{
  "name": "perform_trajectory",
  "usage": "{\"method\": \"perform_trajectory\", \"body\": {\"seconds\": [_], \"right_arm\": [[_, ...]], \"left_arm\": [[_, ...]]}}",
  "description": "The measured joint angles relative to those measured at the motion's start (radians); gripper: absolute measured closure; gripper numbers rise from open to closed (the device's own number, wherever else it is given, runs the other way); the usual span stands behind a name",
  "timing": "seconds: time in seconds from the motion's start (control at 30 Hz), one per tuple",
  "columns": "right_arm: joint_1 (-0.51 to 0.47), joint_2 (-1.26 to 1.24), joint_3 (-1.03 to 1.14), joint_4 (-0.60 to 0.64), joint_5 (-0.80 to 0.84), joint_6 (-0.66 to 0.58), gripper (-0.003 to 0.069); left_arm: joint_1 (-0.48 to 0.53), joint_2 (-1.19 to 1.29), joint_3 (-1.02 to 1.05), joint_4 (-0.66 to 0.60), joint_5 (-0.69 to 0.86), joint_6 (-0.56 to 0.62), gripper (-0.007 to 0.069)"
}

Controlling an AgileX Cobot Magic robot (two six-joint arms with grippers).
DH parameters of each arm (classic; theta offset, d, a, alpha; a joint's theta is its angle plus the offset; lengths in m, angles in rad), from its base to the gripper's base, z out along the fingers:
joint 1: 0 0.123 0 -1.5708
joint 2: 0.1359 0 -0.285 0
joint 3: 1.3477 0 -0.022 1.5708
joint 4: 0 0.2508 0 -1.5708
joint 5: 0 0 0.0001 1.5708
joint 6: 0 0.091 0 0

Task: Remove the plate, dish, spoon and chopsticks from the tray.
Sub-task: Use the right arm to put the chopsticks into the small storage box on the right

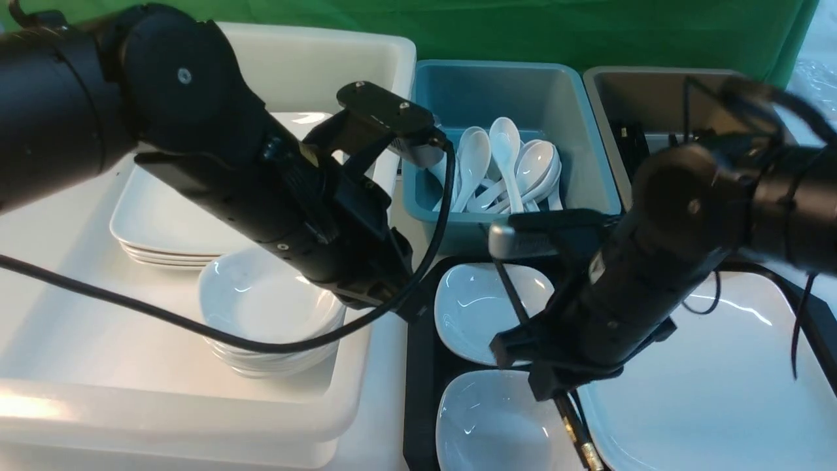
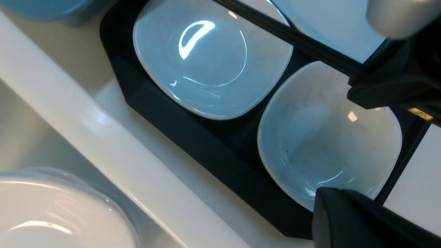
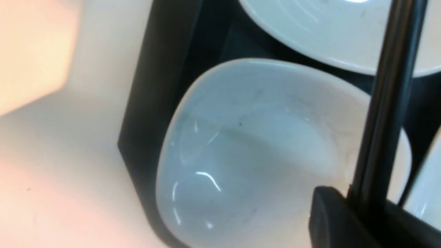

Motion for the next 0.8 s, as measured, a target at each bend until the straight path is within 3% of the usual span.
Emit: {"method": "perform_trajectory", "body": {"seconds": [0.17,0.43,0.6,0.8], "right_arm": [[-0.099,0.000,-0.053,0.121,0.070,-0.114,0.0589],[-0.281,0.000,-0.202,0.192,0.217,-0.213,0.0589],[-0.416,0.006,-0.323,0.233,0.242,-0.224,0.0589],[-0.585,0.109,-0.491,0.299,0.286,-0.236,0.0589]], "left_arm": [[0.000,0.000,0.000,-0.083,-0.031,0.043,0.0622],[0.000,0.001,-0.035,-0.260,-0.257,0.108,0.0622],[0.000,0.001,-0.102,-0.328,-0.397,0.138,0.0622],[-0.025,0.044,-0.219,-0.338,-0.420,0.132,0.0622]]}}
